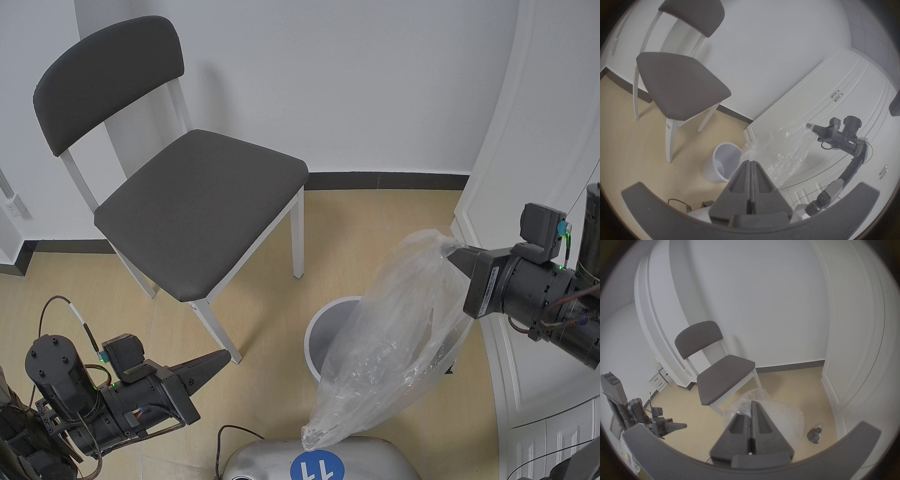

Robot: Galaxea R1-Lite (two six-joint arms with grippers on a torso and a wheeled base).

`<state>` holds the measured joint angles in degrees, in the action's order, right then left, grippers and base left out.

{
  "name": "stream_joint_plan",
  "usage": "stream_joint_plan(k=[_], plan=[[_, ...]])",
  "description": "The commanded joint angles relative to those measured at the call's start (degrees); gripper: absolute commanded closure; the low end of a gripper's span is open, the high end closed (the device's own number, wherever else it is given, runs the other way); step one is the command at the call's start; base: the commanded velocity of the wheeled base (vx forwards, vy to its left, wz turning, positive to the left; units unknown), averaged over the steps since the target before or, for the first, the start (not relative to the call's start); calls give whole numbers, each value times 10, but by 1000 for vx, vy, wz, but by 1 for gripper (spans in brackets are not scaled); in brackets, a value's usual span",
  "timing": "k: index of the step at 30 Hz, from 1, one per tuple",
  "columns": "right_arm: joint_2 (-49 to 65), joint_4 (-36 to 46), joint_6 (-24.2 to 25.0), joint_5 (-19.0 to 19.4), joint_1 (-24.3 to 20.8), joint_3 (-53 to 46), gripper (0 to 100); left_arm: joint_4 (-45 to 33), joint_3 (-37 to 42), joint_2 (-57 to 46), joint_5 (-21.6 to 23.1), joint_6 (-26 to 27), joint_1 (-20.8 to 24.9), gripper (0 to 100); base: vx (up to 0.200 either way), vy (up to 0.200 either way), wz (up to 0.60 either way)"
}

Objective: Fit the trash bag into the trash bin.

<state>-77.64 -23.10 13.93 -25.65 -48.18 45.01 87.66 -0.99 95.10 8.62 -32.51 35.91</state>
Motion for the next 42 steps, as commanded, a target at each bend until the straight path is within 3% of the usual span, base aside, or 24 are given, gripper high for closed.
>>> stream_joint_plan(k=[1, 18, 24, 29, 30, 31, 34, 42], plan=[[6, -1, 0, 2, 1, -19, 100, 0, 7, -21, 0, 11, 0, 100, 0, 0, 0], [27, -6, 1, 2, 1, -91, 100, -2, -19, -58, -1, 21, -7, 100, 0, 0, 0], [36, -2, 0, 0, 1, -88, 100, -39, -44, -70, -8, 60, -13, 100, 0, 0, 0], [38, 0, -15, -5, 1, -81, 100, -168, -145, -101, -39, 72, -12, 100, 0, 0, 0], [41, -1, -19, -5, 1, -81, 100, -240, -180, -124, -42, 80, -7, 100, 0, 0, 0], [41, -1, -19, -5, 1, -81, 100, -240, -180, -124, -42, 80, -7, 100, 0, 0, 0], [41, -2, -19, -4, 1, -81, 100, -362, -229, -166, -44, 90, 11, 100, 0, 0, 0], [43, -6, -16, -3, 1, -85, 100, -475, -249, -200, -70, 124, 17, 100, 0, 0, 0]])
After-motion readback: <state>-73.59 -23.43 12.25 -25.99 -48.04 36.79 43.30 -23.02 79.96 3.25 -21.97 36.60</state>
